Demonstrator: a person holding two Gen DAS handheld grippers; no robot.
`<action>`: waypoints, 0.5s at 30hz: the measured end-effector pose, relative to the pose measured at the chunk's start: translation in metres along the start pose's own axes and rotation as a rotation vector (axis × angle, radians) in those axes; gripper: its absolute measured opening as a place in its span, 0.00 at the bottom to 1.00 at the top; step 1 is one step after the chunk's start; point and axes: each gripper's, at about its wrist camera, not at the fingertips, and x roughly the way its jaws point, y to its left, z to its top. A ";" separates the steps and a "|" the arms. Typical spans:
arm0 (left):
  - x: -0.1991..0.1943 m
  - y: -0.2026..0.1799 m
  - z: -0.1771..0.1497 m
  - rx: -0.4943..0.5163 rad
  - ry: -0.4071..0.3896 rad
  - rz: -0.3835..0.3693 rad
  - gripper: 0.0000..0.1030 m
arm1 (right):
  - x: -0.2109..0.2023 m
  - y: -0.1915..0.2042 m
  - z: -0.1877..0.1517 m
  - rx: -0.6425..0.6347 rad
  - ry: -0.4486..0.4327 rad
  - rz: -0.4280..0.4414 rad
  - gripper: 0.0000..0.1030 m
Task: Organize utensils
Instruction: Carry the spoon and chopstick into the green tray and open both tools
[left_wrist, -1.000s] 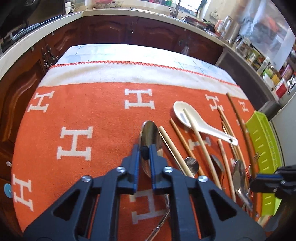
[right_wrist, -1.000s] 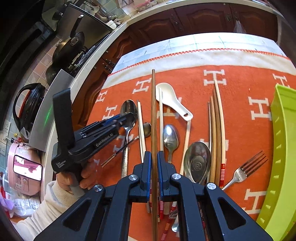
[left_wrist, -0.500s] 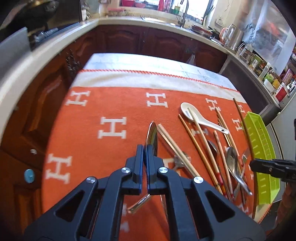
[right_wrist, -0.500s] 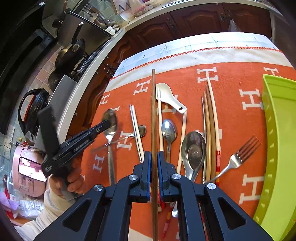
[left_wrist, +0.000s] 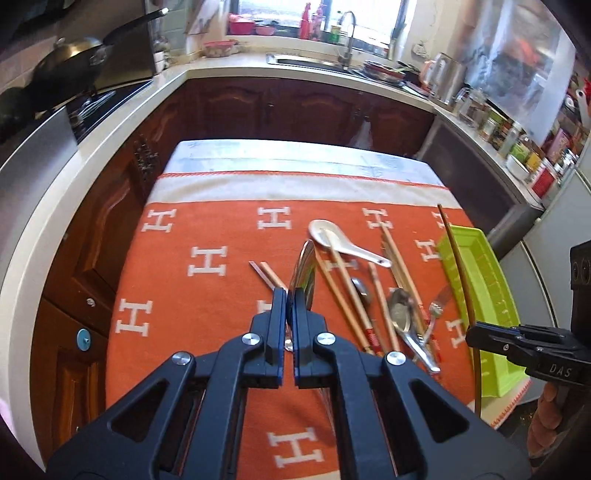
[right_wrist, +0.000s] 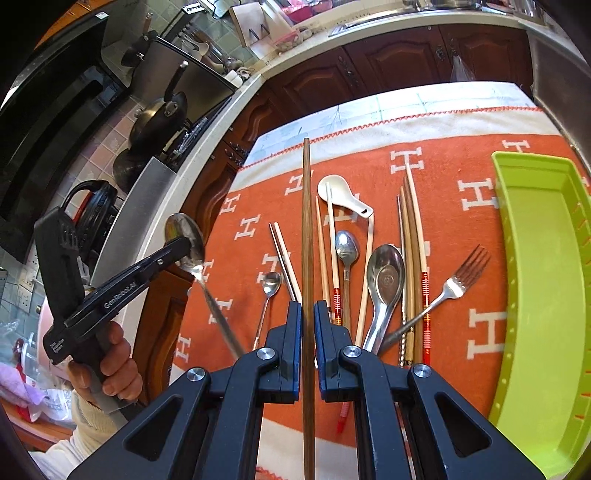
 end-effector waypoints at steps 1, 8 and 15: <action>-0.001 -0.005 0.001 0.006 0.003 -0.009 0.00 | -0.008 0.000 -0.002 -0.002 -0.008 -0.001 0.06; -0.030 -0.054 0.012 0.064 -0.020 -0.101 0.00 | -0.060 -0.007 -0.005 0.022 -0.064 -0.008 0.06; -0.046 -0.126 0.029 0.125 -0.006 -0.242 0.01 | -0.107 -0.036 -0.001 0.073 -0.111 -0.073 0.06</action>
